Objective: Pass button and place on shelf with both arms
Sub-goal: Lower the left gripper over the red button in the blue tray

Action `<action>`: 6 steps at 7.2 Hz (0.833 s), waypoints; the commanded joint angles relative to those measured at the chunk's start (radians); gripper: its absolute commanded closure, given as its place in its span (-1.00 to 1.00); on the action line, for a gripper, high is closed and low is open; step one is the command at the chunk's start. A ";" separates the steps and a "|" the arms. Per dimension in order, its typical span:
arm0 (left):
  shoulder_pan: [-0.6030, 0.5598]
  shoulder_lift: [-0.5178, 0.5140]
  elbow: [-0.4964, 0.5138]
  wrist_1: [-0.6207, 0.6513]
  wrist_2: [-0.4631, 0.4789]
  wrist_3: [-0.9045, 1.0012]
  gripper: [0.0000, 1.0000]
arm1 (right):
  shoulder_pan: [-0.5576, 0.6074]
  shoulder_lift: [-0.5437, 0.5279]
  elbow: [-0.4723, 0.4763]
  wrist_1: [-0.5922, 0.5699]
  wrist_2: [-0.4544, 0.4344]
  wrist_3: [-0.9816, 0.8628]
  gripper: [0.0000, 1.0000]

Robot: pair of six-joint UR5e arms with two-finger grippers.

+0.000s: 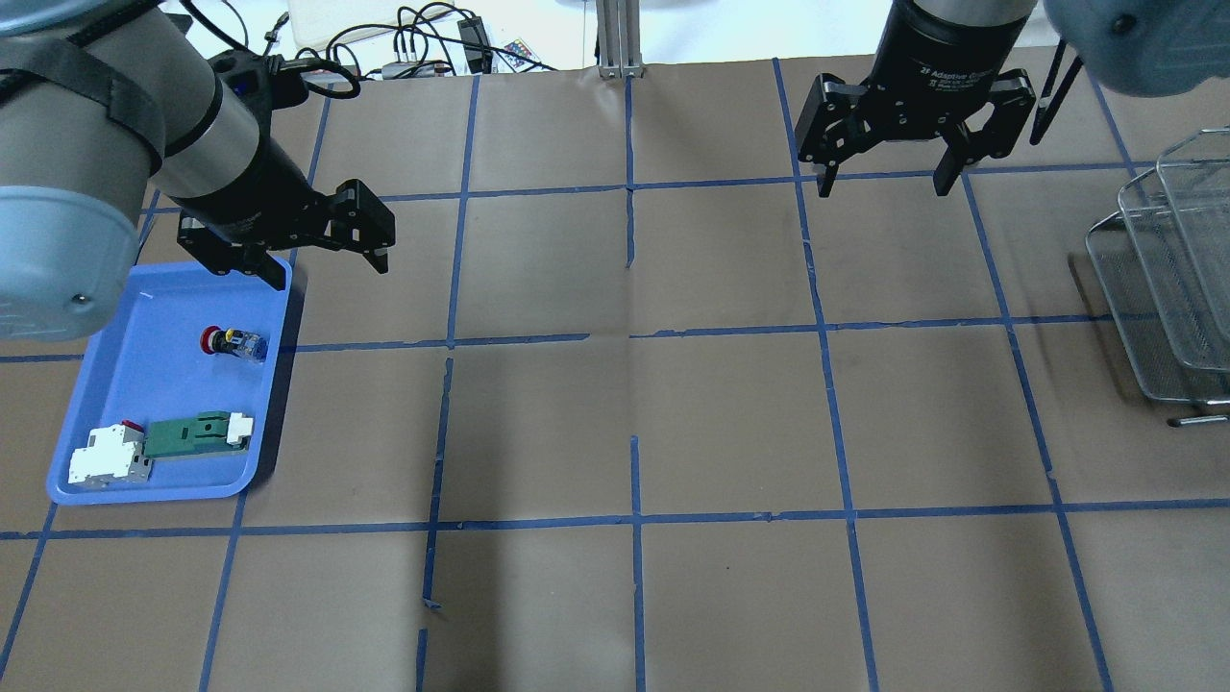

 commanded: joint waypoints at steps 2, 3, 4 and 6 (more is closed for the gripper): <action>0.047 0.000 -0.007 0.003 0.003 -0.005 -1.00 | -0.008 0.030 0.002 -0.061 0.000 -0.010 -1.00; 0.110 -0.011 -0.024 0.002 0.006 -0.004 -1.00 | -0.008 0.059 0.002 -0.077 -0.001 -0.009 -1.00; 0.183 -0.023 -0.024 0.003 0.003 -0.005 -1.00 | -0.006 0.064 0.002 -0.077 -0.001 -0.007 -1.00; 0.326 -0.043 -0.045 0.003 0.012 -0.004 -1.00 | -0.005 0.059 0.000 -0.055 -0.012 -0.003 -1.00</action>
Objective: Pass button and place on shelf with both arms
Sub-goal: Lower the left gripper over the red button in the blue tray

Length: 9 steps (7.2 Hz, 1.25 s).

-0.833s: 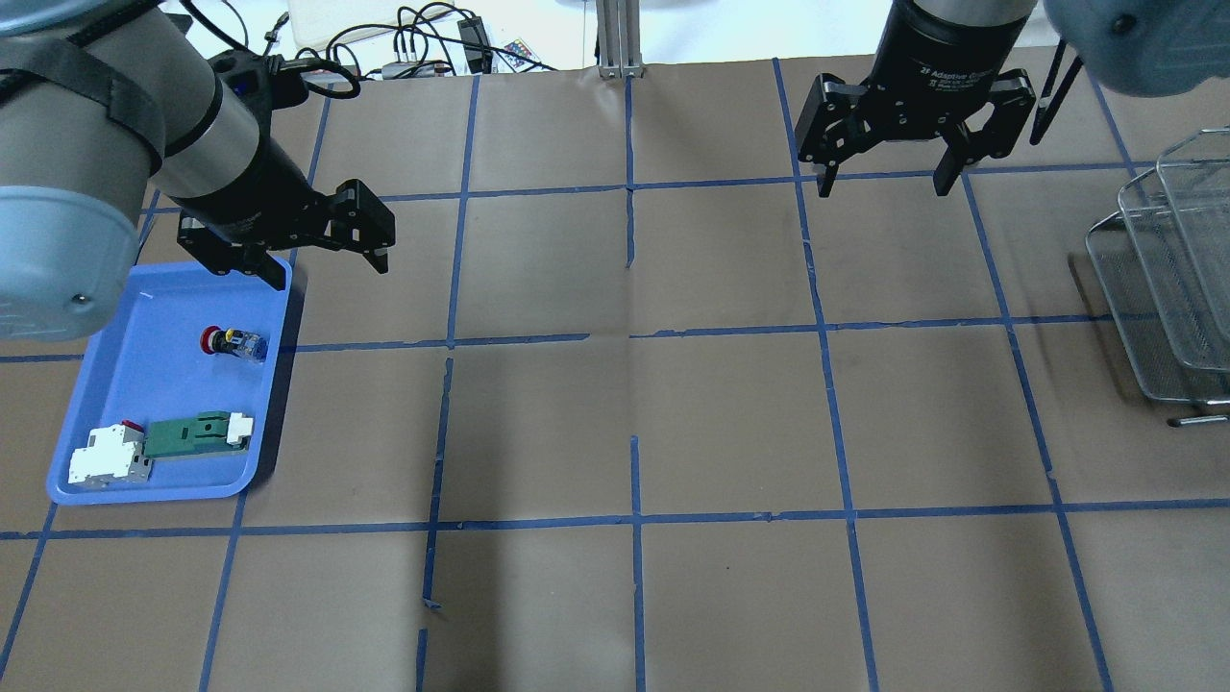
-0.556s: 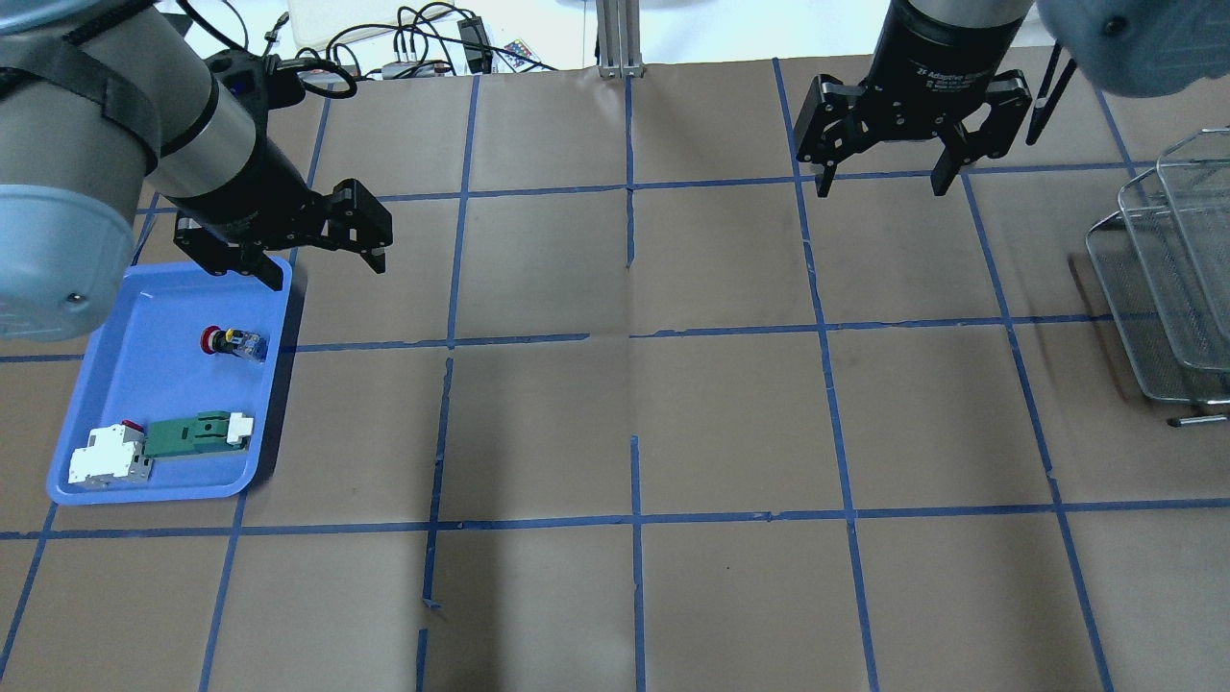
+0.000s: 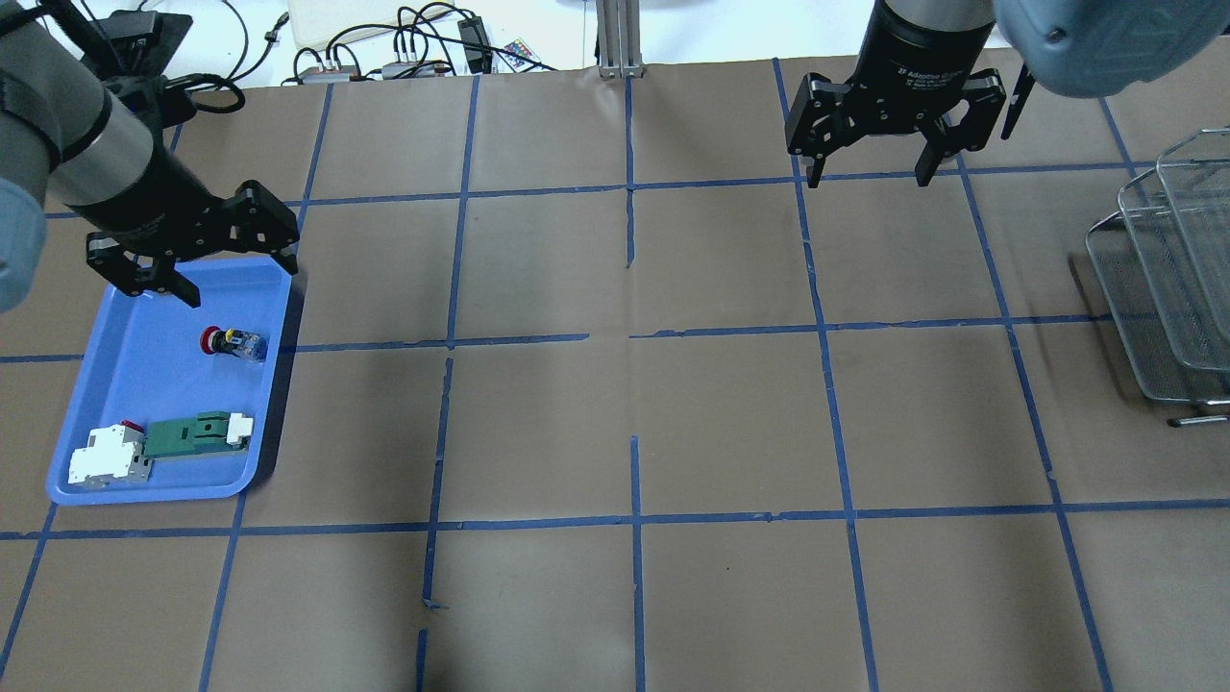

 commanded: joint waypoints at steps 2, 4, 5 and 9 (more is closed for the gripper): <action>0.264 -0.060 -0.041 0.001 0.001 -0.036 -1.00 | -0.003 -0.037 -0.019 0.116 -0.063 0.002 -1.00; 0.314 -0.118 -0.043 0.021 0.004 -0.106 -1.00 | -0.007 -0.029 -0.021 0.115 -0.056 0.000 -1.00; 0.344 -0.163 -0.031 0.047 0.002 -0.109 -1.00 | -0.008 -0.032 -0.021 0.113 -0.054 -0.003 -1.00; 0.386 -0.339 -0.021 0.191 -0.007 -0.218 -1.00 | -0.009 -0.037 -0.008 0.104 -0.059 -0.012 -1.00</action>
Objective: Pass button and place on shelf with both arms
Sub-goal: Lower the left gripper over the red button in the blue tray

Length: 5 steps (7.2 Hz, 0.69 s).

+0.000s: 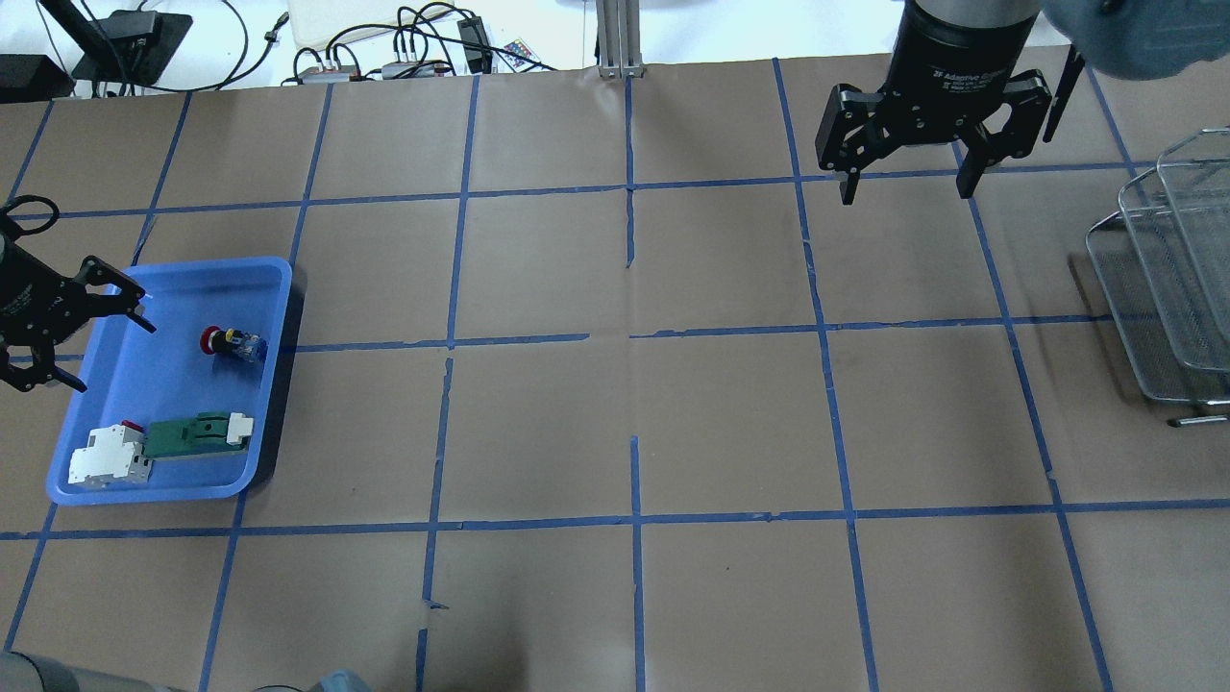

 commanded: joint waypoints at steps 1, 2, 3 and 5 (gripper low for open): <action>-0.014 -0.072 -0.002 0.033 -0.035 -0.193 -1.00 | 0.000 -0.002 0.004 0.000 -0.004 -0.001 -1.00; -0.055 -0.106 -0.002 0.083 -0.094 -0.218 -1.00 | 0.000 -0.003 0.004 0.001 -0.005 -0.001 -1.00; -0.064 -0.146 -0.007 0.143 -0.099 -0.249 -1.00 | 0.000 -0.003 0.004 0.000 -0.004 -0.001 -1.00; -0.070 -0.204 -0.001 0.252 -0.116 -0.304 -1.00 | -0.002 -0.003 0.007 0.001 -0.005 -0.001 -1.00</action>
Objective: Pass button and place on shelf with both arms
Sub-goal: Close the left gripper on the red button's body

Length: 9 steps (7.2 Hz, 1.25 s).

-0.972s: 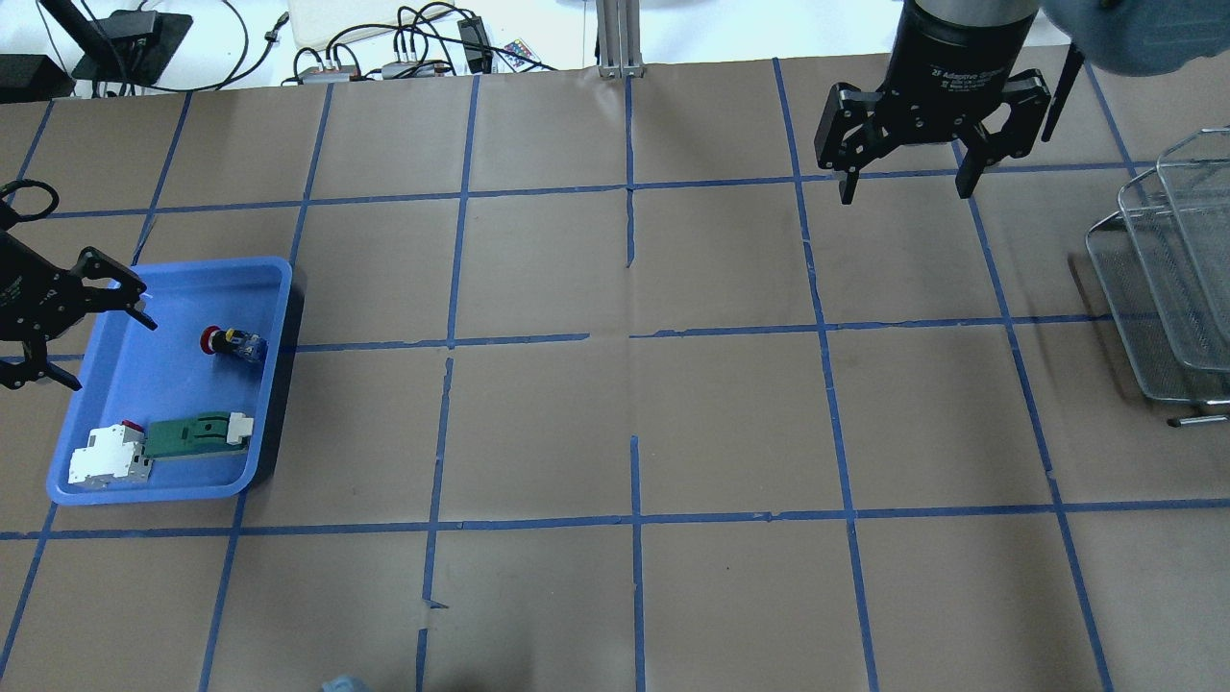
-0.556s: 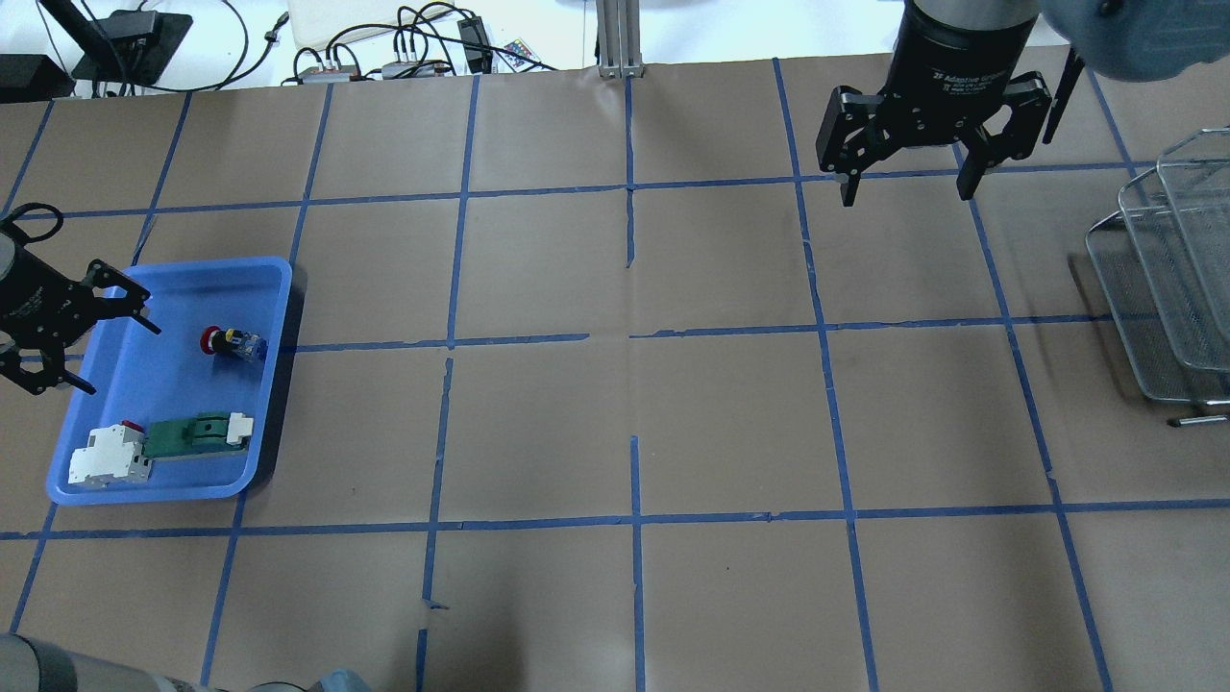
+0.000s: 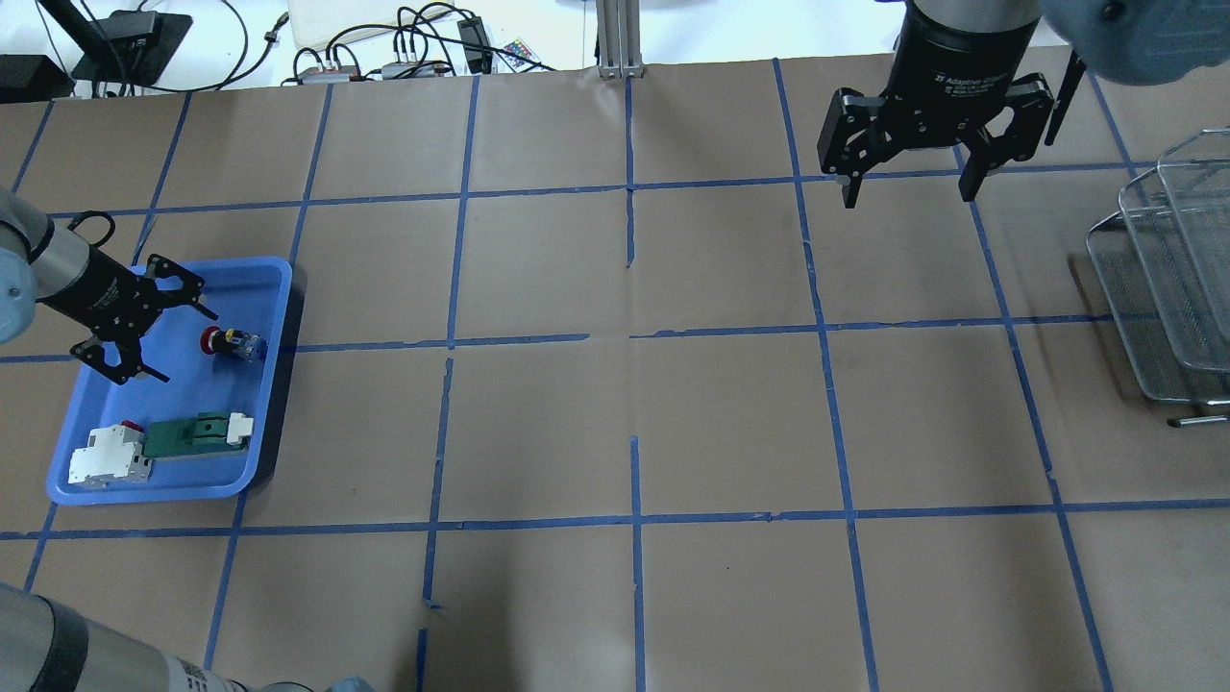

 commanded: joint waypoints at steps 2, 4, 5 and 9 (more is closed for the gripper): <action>-0.007 -0.069 -0.007 0.095 -0.040 -0.033 -0.69 | -0.001 0.000 0.001 0.000 -0.002 0.000 -1.00; -0.007 -0.074 0.003 0.097 -0.038 -0.030 0.02 | -0.001 0.000 0.001 0.000 0.000 0.000 -1.00; -0.006 -0.072 0.004 0.106 -0.038 -0.025 0.35 | -0.001 0.000 0.001 0.000 0.000 0.000 -1.00; -0.021 -0.011 0.019 0.046 -0.081 -0.039 0.60 | -0.007 -0.020 -0.001 0.011 0.006 -0.015 -1.00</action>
